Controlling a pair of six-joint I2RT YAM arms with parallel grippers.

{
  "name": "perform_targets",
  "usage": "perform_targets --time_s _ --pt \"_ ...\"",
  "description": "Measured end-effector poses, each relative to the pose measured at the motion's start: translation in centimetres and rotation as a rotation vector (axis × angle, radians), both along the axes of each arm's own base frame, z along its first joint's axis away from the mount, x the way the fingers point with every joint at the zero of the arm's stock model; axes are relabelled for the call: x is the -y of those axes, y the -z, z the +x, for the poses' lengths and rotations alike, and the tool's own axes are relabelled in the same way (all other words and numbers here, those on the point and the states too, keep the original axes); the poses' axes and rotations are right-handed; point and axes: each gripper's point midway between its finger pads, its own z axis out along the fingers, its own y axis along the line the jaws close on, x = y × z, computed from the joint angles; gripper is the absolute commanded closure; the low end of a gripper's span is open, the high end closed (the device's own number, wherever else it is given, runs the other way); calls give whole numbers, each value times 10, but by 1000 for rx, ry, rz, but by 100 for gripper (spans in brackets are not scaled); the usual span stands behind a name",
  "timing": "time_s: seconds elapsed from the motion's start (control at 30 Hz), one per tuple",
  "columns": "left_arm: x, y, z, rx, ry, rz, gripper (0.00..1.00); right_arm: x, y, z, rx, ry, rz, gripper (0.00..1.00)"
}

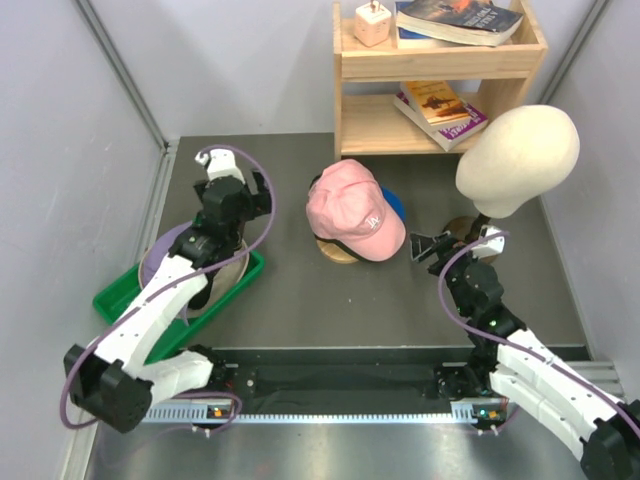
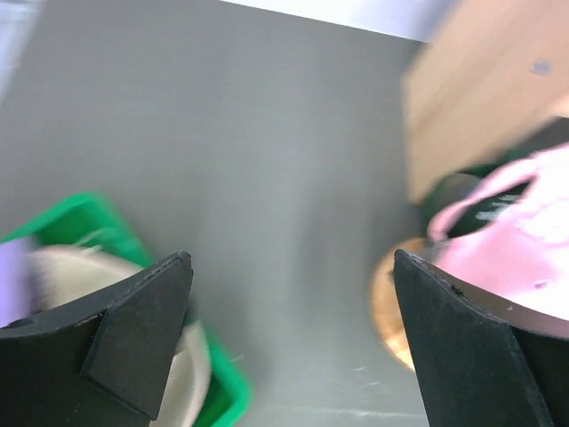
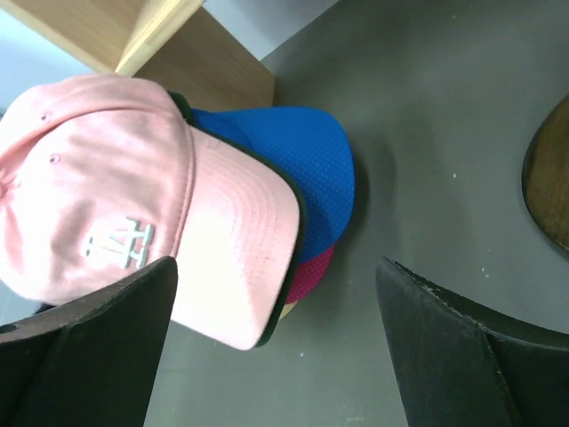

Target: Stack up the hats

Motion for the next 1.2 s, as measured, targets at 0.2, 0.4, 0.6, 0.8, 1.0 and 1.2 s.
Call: perform_targets --time_s 0.2,0.4,0.6,0.8,1.0,1.2 --pt "-49 17 -32 -106 -171 143 1 -3 2 -7 -5 -48 -47 9" --pt "-88 68 -67 -306 -286 335 1 -13 -6 -10 7 -106 -60 9" --pt "-102 83 -80 -375 -323 412 1 -20 -8 -12 14 -150 -65 7" --pt "-93 102 -75 -439 -259 448 1 -23 -4 -13 5 -171 -77 7" --pt "-88 129 -70 -533 -208 490 21 -24 -4 -14 6 -180 -78 7" --pt "-94 145 -69 -616 -230 535 89 -22 -11 -17 30 -180 -77 7"
